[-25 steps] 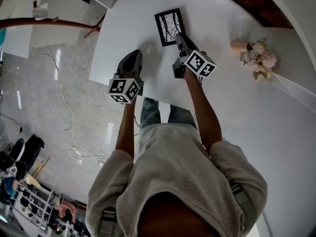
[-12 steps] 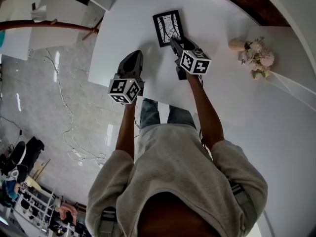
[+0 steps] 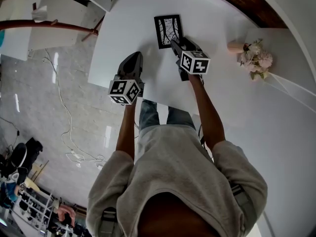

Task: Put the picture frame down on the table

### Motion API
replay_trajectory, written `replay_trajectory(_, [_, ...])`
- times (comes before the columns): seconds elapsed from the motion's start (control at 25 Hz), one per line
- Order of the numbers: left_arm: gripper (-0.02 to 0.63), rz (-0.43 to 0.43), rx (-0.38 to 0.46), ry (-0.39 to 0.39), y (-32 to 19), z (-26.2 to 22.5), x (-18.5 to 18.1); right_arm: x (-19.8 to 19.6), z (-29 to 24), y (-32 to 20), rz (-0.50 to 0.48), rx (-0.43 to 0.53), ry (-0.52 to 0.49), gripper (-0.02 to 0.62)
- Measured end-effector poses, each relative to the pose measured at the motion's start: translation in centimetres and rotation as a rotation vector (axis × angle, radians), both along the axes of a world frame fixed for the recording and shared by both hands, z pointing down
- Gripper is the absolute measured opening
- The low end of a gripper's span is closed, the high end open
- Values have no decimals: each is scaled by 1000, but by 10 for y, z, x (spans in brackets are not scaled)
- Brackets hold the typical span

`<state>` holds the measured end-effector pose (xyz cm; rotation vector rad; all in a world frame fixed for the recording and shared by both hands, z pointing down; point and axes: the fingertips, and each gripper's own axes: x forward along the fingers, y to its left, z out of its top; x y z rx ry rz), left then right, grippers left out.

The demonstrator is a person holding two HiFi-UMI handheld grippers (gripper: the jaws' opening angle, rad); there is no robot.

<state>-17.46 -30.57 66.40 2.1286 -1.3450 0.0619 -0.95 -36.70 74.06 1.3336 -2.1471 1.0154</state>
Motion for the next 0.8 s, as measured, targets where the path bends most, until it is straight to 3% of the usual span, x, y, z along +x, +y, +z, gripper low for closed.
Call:
replay_trajectory(0.44, [17, -8, 3, -1, 1, -2, -4, 7, -7, -1, -2, 55, 78, 240])
replay_trajectory(0.8, [17, -1, 17, -1, 1, -11, 2, 11, -30, 2, -21, 137, 154, 70])
